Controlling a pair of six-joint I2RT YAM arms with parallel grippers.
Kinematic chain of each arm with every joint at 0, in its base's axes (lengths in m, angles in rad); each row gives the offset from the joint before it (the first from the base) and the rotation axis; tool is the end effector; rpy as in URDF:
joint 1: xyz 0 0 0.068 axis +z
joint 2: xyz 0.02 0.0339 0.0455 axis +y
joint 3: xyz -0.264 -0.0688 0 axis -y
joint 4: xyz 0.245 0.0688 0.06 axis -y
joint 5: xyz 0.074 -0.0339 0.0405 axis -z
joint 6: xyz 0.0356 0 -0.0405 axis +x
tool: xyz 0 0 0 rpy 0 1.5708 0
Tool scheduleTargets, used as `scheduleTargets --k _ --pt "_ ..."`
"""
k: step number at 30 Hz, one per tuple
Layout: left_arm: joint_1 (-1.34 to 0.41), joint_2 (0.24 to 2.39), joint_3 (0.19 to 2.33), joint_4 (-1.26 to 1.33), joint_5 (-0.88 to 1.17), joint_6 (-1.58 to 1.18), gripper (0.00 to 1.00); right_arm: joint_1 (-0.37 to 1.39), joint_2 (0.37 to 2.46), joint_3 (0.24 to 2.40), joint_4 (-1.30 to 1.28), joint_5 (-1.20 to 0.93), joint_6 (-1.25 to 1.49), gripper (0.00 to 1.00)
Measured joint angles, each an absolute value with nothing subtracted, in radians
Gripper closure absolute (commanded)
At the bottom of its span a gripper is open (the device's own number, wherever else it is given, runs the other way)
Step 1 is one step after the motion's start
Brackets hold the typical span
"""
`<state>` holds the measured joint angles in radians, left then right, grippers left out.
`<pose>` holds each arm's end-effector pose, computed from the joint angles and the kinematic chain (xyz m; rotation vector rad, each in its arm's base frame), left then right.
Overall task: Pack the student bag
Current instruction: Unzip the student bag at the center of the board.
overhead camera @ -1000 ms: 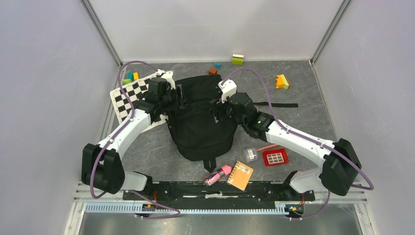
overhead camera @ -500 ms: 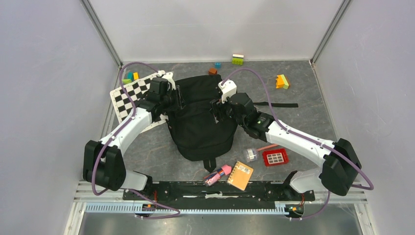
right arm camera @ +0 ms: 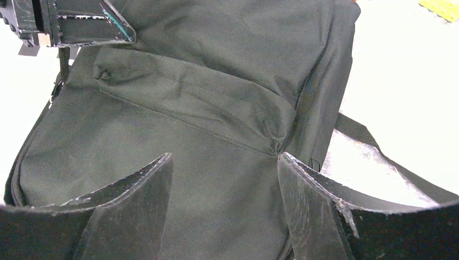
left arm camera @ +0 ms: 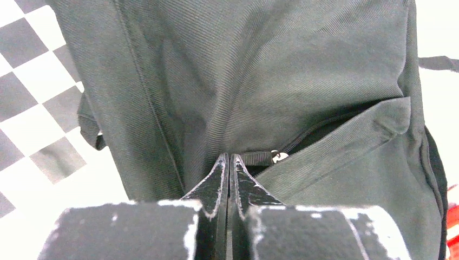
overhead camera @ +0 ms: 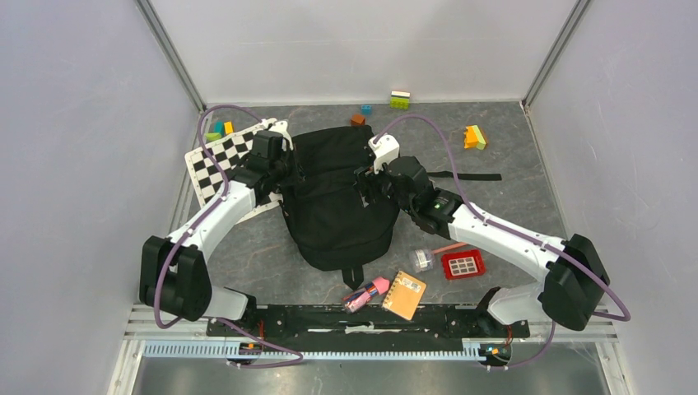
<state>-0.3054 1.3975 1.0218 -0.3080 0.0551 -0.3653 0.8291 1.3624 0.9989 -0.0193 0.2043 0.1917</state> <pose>0.2944 -0.0949 0.2703 -0.0386 2.2873 -0.4172 0.2193 0.2286 0.3001 -0.4879 1.9140 0.4739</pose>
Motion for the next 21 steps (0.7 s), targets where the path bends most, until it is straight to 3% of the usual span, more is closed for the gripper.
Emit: scheduleTargets --k 11,21 --pt "-0.303 1.285 0.98 -0.312 -0.083 -0.366 0.98 0.828 1.363 0.996 -0.07 0.263 0.189 0.22" --pt "-0.191 1.187 0.889 -0.353 -0.093 -0.412 0.98 0.814 1.392 0.996 -0.103 0.283 0.189 0.22"
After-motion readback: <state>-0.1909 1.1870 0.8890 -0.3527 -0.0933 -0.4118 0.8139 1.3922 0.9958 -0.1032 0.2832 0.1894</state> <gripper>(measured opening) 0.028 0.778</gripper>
